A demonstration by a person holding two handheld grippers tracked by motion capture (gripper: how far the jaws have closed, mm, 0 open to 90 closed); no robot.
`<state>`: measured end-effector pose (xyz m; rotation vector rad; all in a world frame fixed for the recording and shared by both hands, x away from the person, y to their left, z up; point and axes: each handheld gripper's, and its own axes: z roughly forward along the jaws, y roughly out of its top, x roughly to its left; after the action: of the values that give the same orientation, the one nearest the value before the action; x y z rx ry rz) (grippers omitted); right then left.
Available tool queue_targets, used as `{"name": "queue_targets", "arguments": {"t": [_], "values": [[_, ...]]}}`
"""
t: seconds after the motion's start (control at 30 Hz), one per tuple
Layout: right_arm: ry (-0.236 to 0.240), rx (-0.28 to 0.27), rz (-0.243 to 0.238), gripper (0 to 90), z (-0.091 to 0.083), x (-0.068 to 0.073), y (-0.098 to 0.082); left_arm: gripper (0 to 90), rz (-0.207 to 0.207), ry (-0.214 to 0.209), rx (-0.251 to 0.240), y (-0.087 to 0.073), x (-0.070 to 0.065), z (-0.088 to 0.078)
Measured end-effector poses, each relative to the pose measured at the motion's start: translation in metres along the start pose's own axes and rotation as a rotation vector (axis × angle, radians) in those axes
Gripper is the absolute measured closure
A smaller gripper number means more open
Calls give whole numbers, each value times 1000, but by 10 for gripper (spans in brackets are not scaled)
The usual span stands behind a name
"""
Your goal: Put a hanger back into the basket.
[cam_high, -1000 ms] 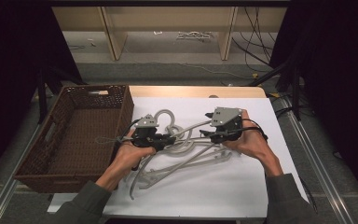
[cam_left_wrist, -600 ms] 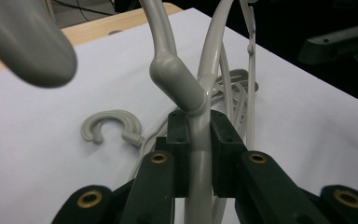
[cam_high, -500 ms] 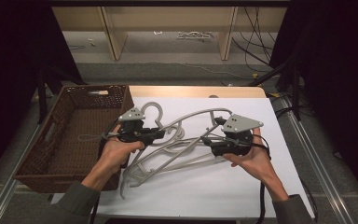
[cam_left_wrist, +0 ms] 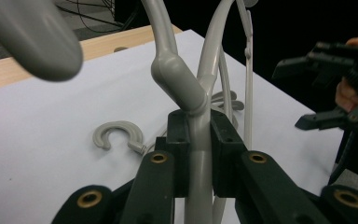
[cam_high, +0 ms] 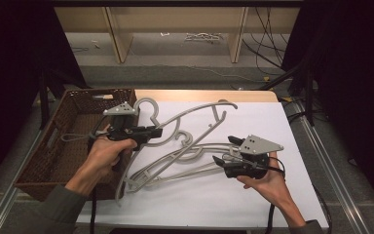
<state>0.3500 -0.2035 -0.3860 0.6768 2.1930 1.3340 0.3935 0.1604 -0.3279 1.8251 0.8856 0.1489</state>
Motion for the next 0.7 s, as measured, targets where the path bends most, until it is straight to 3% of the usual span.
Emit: {"name": "queue_targets", "arguments": {"t": [0.13, 0.17, 0.2, 0.37, 0.5, 0.53, 0.67, 0.7], "values": [[6, 9, 20, 211, 1, 5, -10, 801, 2, 29, -14, 6, 5, -17], [7, -6, 35, 212, 2, 7, -11, 801, 33, 28, -30, 9, 11, -26], [17, -2, 35, 211, 1, 8, -12, 801, 12, 44, -31, 10, 11, -32], [16, -8, 34, 209, 2, 11, -16, 801, 20, 90, -45, 16, 19, -53], [32, 3, 44, 208, 0, 12, -18, 802, -29, 125, -59, 23, 31, -71], [29, 2, 39, 207, 1, 11, -19, 801, -6, 159, -70, 25, 37, -75], [33, 7, 38, 207, 2, 13, -22, 801, -18, 223, -85, 32, 56, -94], [33, 7, 38, 207, 2, 13, -22, 801, -18, 223, -85, 32, 56, -94]]}}
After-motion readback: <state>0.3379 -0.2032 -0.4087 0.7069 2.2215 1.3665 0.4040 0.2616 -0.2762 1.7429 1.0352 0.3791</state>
